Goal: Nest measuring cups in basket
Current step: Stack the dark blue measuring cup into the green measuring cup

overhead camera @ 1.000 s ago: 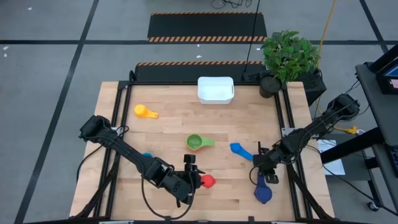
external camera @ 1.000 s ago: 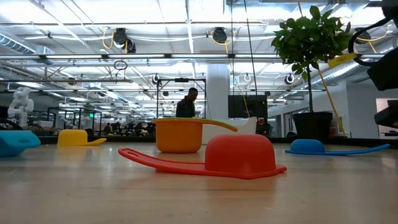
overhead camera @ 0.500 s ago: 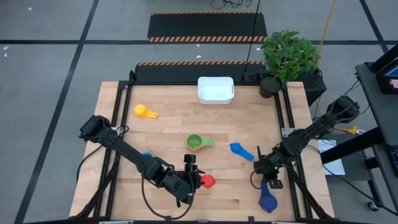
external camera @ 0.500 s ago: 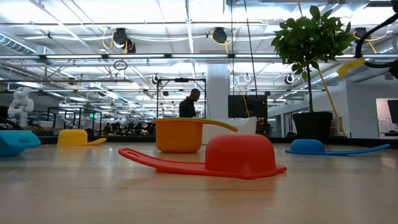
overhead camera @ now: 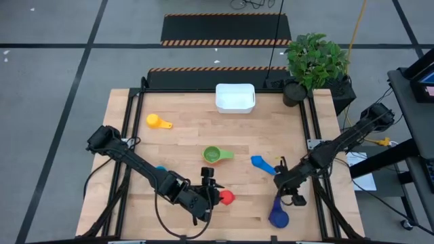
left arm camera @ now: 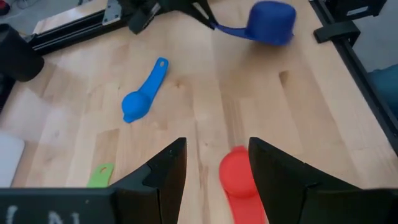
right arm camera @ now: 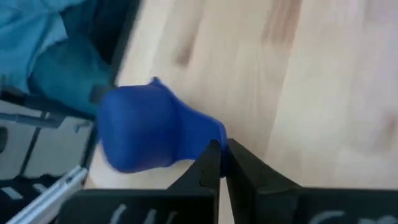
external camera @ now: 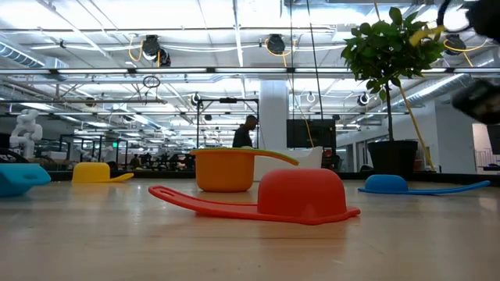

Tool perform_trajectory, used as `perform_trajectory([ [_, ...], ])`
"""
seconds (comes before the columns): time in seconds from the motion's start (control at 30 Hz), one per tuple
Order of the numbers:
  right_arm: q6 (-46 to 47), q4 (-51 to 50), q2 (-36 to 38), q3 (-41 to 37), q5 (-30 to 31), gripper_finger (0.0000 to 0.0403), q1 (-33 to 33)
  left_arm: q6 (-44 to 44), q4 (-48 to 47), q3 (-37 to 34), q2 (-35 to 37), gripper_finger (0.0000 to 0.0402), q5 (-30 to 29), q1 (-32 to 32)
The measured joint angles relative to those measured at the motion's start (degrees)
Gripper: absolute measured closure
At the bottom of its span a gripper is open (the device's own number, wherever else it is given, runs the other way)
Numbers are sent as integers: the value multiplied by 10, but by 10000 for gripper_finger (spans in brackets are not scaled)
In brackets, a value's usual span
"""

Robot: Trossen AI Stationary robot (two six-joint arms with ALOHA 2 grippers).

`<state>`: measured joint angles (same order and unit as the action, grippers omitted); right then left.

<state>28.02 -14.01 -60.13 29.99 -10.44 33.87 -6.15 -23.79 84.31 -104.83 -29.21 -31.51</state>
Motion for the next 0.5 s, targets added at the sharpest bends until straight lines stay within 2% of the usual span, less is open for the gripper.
perform_trajectory([
  [0.2,-69,3,71,11,79,403,0,-25,-2,0,3,227,-65,0],
  [0.5,-206,94,146,11,276,403,0,-72,-13,-1,61,227,-75,-8],
])
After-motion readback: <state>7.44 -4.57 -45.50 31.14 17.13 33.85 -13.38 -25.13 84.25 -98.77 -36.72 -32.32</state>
